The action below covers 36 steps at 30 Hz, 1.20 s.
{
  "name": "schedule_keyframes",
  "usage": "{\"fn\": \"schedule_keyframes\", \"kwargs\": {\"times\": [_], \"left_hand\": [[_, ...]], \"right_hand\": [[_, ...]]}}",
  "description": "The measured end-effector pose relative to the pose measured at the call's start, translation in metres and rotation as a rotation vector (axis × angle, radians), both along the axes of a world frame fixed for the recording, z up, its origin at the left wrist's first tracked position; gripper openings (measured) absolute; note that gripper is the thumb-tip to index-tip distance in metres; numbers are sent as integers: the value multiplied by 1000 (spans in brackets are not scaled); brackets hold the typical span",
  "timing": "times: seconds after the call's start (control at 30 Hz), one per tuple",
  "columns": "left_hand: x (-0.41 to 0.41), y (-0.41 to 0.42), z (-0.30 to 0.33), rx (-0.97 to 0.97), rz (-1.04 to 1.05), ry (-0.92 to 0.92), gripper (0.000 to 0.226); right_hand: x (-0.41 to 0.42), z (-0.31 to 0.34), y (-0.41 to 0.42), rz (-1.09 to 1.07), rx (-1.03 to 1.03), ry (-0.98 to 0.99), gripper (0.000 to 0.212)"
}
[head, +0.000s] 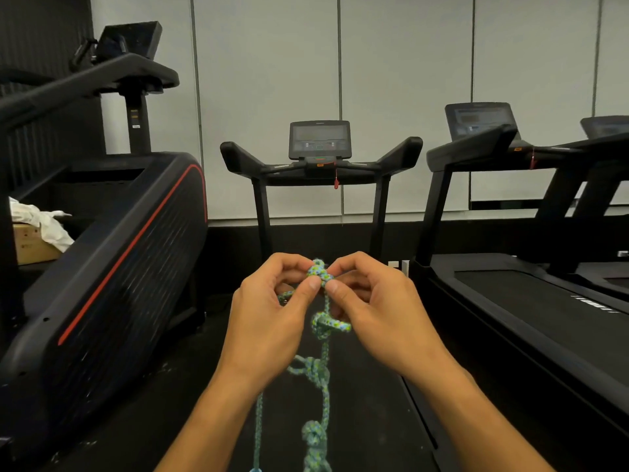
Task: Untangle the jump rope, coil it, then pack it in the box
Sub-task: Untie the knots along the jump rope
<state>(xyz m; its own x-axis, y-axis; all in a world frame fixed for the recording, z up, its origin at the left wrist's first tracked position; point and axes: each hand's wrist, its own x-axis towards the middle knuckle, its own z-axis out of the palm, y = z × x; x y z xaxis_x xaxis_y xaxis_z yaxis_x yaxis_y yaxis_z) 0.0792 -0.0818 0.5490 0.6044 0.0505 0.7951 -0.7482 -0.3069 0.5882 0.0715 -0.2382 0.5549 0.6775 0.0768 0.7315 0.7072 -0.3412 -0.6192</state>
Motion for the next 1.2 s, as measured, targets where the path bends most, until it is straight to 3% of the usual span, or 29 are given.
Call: {"fn": "schedule_keyframes", "kwargs": {"times": [0.27, 0.6, 1.03, 1.2], "left_hand": [[1, 1, -1, 18, -6, 10, 21], [4, 0, -3, -8, 25, 26, 17], [1, 0, 3, -185, -189, 143, 12], [1, 0, 2, -150, -135, 83, 16]], "right_hand": [[0, -1, -1, -90, -64, -80, 4], [1, -2, 1, -250, -266, -319, 5], [3, -5, -1, -163, -307, -488, 4], [4, -6, 4, -158, -237, -338, 14]]}}
